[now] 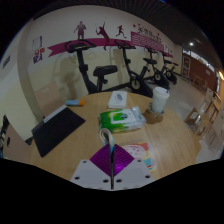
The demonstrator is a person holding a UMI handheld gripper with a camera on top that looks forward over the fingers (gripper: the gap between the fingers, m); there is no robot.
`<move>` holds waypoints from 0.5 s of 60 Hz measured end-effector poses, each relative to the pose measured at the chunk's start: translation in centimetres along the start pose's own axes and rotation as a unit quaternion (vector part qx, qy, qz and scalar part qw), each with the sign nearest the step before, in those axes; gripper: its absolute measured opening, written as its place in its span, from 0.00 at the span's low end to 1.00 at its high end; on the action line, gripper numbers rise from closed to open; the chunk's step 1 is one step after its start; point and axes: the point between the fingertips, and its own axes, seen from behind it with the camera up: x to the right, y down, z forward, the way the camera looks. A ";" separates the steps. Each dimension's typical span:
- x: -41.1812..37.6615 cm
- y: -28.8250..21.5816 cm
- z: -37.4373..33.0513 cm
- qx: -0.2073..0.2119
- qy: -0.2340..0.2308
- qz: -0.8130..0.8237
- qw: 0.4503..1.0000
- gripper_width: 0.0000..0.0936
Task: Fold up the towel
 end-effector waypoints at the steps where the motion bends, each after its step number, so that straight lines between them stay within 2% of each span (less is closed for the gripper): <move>1: 0.7 0.0 0.0 -0.002 0.003 0.000 1.000 0.01; 15: 9.7 2.5 2.5 -0.019 0.020 -0.014 1.000 0.01; 30: 12.6 5.7 6.2 -0.026 0.012 -0.055 0.998 0.03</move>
